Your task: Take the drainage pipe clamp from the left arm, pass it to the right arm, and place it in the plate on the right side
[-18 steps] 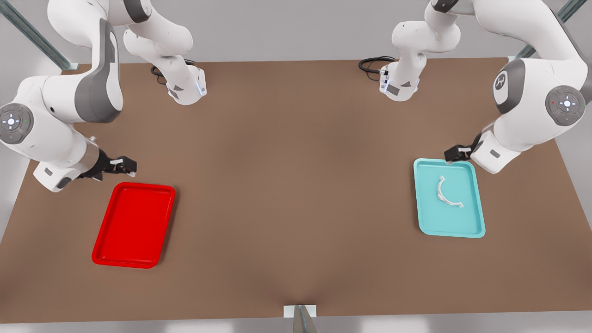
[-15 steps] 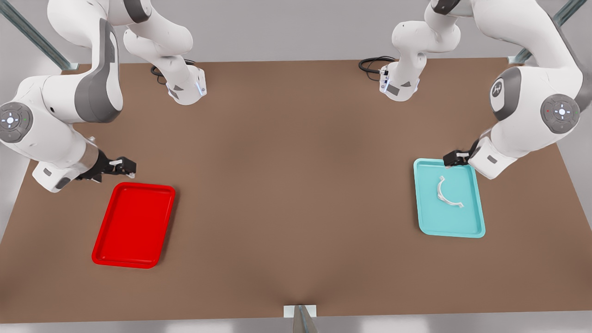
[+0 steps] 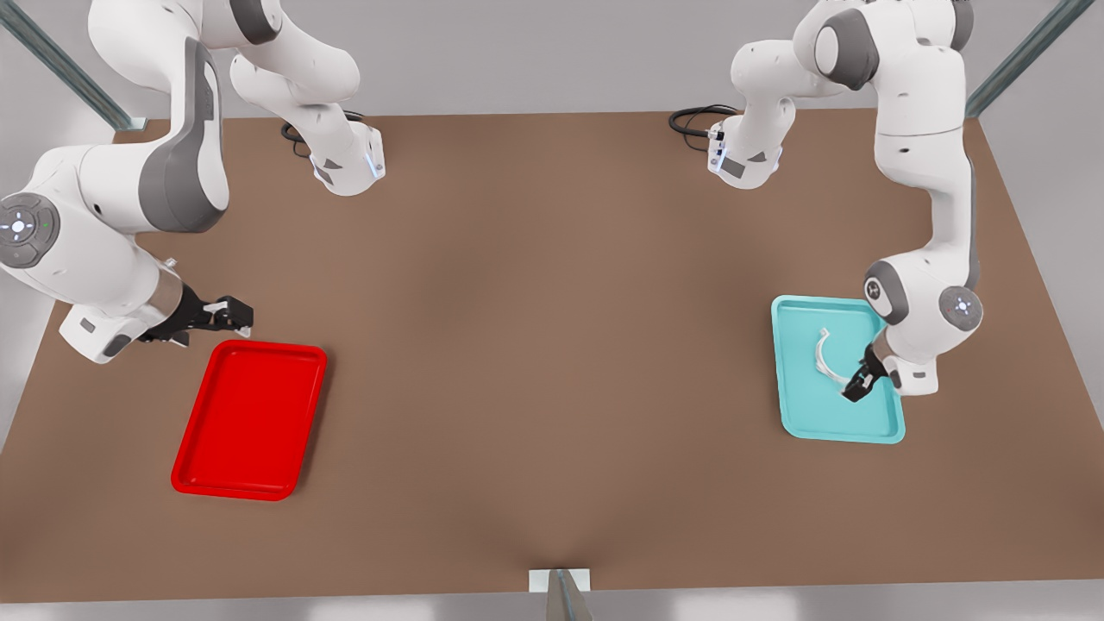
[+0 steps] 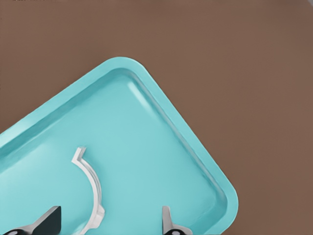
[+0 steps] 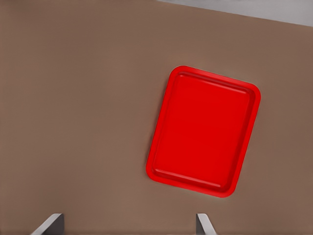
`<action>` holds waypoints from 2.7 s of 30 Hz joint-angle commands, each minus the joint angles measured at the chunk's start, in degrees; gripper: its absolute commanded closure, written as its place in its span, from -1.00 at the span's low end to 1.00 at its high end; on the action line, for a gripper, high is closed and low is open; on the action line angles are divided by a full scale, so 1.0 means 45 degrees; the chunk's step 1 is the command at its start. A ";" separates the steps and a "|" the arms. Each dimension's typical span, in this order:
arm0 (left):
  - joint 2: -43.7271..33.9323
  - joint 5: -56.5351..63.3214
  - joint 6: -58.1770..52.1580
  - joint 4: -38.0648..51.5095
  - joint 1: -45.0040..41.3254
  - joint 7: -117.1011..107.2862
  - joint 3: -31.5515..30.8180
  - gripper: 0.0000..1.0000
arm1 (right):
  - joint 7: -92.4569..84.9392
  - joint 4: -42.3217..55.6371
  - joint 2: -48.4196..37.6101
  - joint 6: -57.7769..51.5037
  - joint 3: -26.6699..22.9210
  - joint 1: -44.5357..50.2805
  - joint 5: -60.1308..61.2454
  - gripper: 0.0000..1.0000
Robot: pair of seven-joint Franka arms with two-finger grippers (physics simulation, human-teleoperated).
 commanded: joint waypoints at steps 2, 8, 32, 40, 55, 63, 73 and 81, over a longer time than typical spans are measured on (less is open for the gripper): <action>0.0180 -0.0305 0.2669 -0.0437 0.0147 -0.5621 0.0004 -1.00 | -0.0218 -0.0003 -0.0014 0.0024 0.0010 0.0005 0.0013 -1.00; 0.0317 -0.0383 0.2669 -0.1297 0.0225 -0.5640 0.0024 -1.00 | -0.0276 -0.0042 -0.0014 -0.0034 0.0010 0.0005 -0.0007 -1.00; 0.1157 -0.0910 0.2650 -0.1785 0.0265 -0.5601 0.0024 0.08 | -0.0315 -0.0062 0.0006 -0.0054 0.0010 -0.0112 -0.0007 -1.00; 0.1196 -0.0910 0.2650 -0.1766 0.0265 -0.5601 0.0004 0.57 | -0.0491 -0.0023 0.0084 -0.0054 0.0010 -0.0190 0.0013 -1.00; 0.0492 -0.4229 -0.7331 0.4484 -0.4305 -1.9504 -0.0094 0.57 | -0.0491 -0.0023 0.0084 -0.0054 0.0030 -0.0210 0.0013 -1.00; 0.3284 -0.6127 -0.1315 0.7958 -0.9012 -2.8938 -0.0015 0.57 | -0.0276 0.0328 0.0298 0.0472 0.0147 0.0161 -0.0007 -1.00; 0.4125 -0.5676 -0.0574 0.9953 -1.0067 -3.3668 -0.0074 0.57 | 0.4312 0.0526 0.2701 0.4359 0.1065 0.2934 0.0735 -1.00; 0.4321 -0.5695 -0.0573 0.9933 -1.0321 -3.1520 -0.0601 0.57 | 0.5876 0.0192 0.2760 0.4652 0.1416 0.4536 0.0657 -1.00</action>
